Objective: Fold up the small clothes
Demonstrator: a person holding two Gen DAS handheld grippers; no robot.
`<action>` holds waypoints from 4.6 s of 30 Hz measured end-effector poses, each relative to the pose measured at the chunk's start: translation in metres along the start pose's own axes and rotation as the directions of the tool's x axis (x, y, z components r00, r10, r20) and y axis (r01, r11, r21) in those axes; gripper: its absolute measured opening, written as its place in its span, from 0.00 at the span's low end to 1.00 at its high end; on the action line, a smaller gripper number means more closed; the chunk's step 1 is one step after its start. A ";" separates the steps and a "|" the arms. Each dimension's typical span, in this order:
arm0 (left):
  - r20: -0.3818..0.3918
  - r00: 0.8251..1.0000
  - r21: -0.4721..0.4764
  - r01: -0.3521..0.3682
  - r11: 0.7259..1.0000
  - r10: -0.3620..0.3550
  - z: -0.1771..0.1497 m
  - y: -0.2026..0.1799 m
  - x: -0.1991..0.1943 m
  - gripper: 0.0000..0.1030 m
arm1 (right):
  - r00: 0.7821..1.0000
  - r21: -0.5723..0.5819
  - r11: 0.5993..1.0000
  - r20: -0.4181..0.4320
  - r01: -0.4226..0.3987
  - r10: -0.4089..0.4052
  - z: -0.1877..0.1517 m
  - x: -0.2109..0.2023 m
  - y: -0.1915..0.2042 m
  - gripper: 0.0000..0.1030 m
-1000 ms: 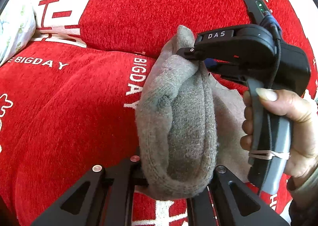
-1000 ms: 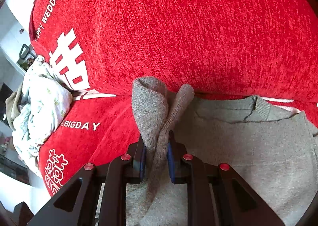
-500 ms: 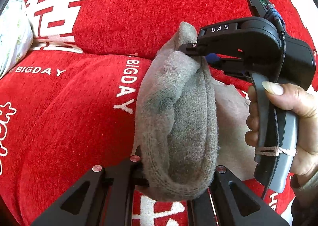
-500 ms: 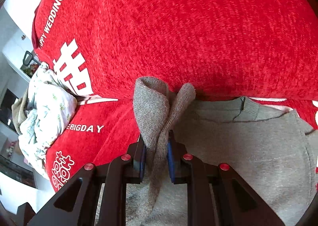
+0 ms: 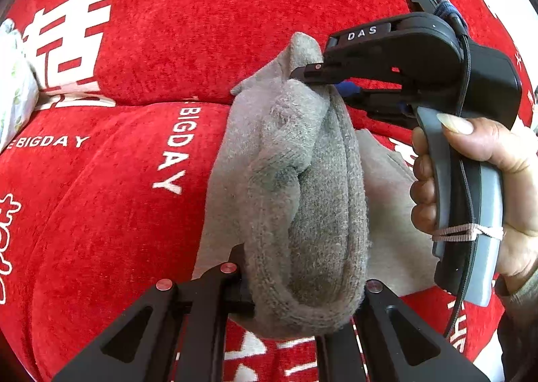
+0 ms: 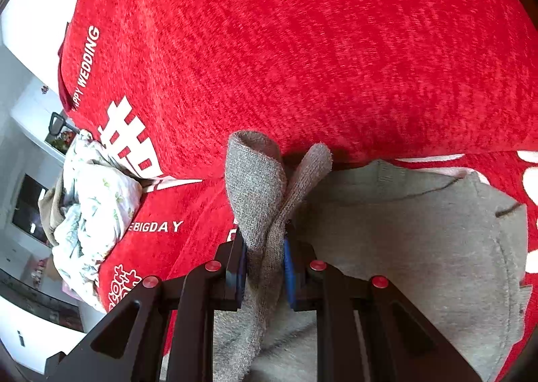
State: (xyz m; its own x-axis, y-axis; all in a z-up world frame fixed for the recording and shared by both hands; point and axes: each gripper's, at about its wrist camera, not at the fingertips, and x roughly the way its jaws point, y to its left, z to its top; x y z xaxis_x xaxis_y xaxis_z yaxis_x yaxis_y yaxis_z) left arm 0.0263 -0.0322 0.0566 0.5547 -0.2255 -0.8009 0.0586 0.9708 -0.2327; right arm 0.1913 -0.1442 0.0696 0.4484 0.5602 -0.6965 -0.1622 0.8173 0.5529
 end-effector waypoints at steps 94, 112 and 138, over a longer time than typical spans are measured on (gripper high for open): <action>-0.090 0.995 0.208 -0.019 0.978 0.039 -0.001 -0.151 0.024 0.08 | 0.996 -0.036 0.996 0.019 -0.087 0.087 -0.004 -0.082 -0.102 0.23; -0.155 0.984 0.291 -0.042 0.956 0.091 -0.009 -0.187 0.066 0.08 | 0.998 -0.014 0.999 -0.038 -0.045 0.044 -0.003 -0.062 -0.154 0.08; -0.145 0.981 0.352 -0.070 0.933 0.128 -0.025 -0.223 0.083 0.08 | 1.000 0.077 0.997 -0.005 0.002 -0.002 -0.013 -0.055 -0.185 0.12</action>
State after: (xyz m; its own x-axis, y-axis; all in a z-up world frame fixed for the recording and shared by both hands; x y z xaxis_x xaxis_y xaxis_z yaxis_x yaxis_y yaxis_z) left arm 0.0390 -0.2697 0.0281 0.4313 -0.1090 -0.8956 0.3086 0.9506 0.0329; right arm 0.1851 -0.3243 -0.0007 0.4439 0.5594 -0.7000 -0.0927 0.8057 0.5850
